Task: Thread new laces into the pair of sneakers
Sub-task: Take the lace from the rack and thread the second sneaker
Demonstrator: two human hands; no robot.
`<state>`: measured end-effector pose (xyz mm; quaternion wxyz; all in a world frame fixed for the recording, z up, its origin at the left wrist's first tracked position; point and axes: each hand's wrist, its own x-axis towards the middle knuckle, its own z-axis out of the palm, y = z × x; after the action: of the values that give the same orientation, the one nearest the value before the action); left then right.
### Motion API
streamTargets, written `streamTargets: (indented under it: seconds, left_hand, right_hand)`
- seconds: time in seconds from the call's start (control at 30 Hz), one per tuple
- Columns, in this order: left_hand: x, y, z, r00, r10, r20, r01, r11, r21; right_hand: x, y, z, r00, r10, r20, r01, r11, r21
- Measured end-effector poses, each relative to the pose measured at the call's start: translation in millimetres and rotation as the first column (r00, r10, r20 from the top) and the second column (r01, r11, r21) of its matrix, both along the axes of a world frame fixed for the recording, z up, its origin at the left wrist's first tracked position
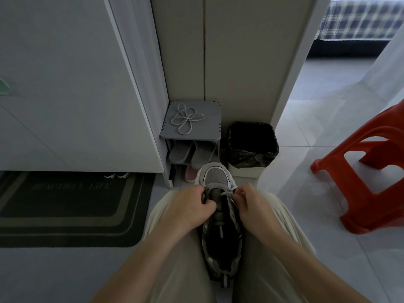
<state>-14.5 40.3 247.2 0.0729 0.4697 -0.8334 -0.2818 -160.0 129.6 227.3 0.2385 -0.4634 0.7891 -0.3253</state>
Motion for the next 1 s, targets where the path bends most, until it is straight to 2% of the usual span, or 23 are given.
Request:
streamTargets:
  seconds: [0.3, 0.5, 0.63, 0.73, 0.83, 0.9, 1.0]
  left_hand:
    - [-4, -12, 10, 1.0, -0.024, 0.009, 0.025, 1.0, -0.015]
    - [-8, -17, 12, 0.994, -0.083, 0.066, 0.082, 0.996, 0.014]
    - [-10, -22, 16, 0.989, -0.101, 0.113, 0.103, 0.994, -0.02]
    - [-2, -29, 21, 1.0, -0.016, -0.012, 0.016, 0.998, -0.06]
    - [10, -45, 27, 0.974, 0.137, -0.179, -0.156, 0.983, -0.098]
    - [15, -51, 27, 0.968, 0.125, -0.218, -0.148, 0.985, -0.093]
    - [11, -41, 28, 0.96, -0.032, -0.277, 0.025, 0.999, -0.029]
  right_hand:
    - [2, -11, 16, 0.999, 0.031, -0.016, -0.031, 0.999, -0.034]
    - [4, -12, 22, 0.997, 0.071, -0.006, -0.071, 0.997, 0.003]
    - [0, -13, 27, 0.998, 0.06, -0.003, -0.06, 0.998, 0.003]
    - [0, -5, 32, 0.993, 0.045, -0.106, -0.047, 0.999, -0.017]
    - [-5, 0, 38, 0.988, -0.041, -0.152, 0.019, 0.989, -0.144]
    - [-9, -1, 38, 0.996, -0.064, -0.065, 0.052, 0.983, -0.176]
    - [-13, -9, 39, 0.988, -0.065, 0.137, 0.096, 0.968, -0.23]
